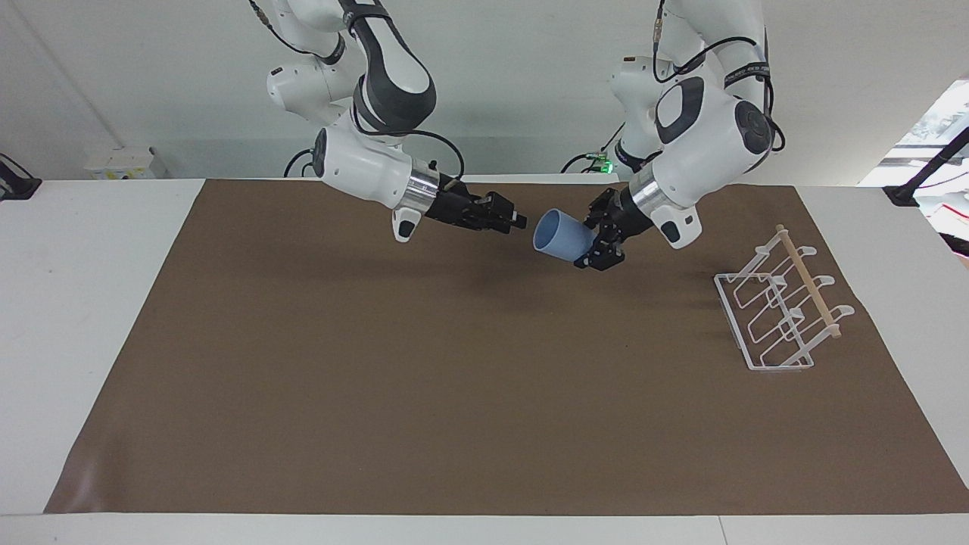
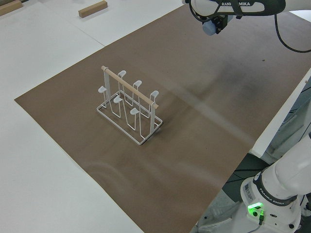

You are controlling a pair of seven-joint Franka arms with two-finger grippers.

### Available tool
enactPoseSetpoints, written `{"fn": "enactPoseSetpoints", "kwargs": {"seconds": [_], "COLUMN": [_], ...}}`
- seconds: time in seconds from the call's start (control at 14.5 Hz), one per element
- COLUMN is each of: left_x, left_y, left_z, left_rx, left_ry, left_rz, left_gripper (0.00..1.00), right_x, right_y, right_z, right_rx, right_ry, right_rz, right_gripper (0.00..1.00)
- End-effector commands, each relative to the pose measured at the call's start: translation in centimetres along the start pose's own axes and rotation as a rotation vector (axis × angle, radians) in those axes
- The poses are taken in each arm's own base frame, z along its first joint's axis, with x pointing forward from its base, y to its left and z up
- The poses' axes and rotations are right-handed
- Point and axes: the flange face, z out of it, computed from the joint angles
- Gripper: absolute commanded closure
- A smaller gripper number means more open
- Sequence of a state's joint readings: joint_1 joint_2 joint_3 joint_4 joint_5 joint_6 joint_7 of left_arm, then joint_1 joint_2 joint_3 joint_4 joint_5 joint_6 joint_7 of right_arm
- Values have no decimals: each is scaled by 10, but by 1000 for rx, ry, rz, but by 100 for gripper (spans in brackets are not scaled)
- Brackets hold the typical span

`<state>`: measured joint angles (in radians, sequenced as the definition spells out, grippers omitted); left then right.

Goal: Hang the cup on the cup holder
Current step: 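Open the right gripper and withdraw it while the left gripper pulls back, then carry the cup with the left gripper onto a rack peg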

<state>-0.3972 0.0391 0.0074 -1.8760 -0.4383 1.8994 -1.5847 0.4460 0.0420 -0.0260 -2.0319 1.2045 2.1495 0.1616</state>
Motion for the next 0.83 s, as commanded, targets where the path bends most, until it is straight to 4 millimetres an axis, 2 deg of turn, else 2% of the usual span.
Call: {"fn": "enactPoseSetpoints", "kwargs": {"seconds": [0.0, 0.14, 0.28, 0.41, 0.55, 0.76], "left_x": [12, 20, 31, 29, 43, 56], "left_y": [0, -3, -4, -4, -1, 10], "left_z": [-19, -29, -34, -39, -49, -77], "left_rx": [16, 56, 71, 62, 52, -65], "left_ry": [212, 422, 635, 897, 1133, 1435], "left_rz": [25, 86, 133, 200, 245, 226], "left_gripper": [100, 100, 100, 100, 100, 100], "right_x": [19, 36, 43, 49, 54, 48], "right_y": [10, 26, 44, 67, 71, 60], "right_z": [-65, -126, -160, -192, -219, -272], "right_rx": [-9, -103, -250, -503, -715, -936], "right_ry": [15, 118, 161, 224, 285, 332], "right_rz": [0, -36, -74, -146, -225, -259], "right_gripper": [1, 1, 1, 1, 1, 1]}}
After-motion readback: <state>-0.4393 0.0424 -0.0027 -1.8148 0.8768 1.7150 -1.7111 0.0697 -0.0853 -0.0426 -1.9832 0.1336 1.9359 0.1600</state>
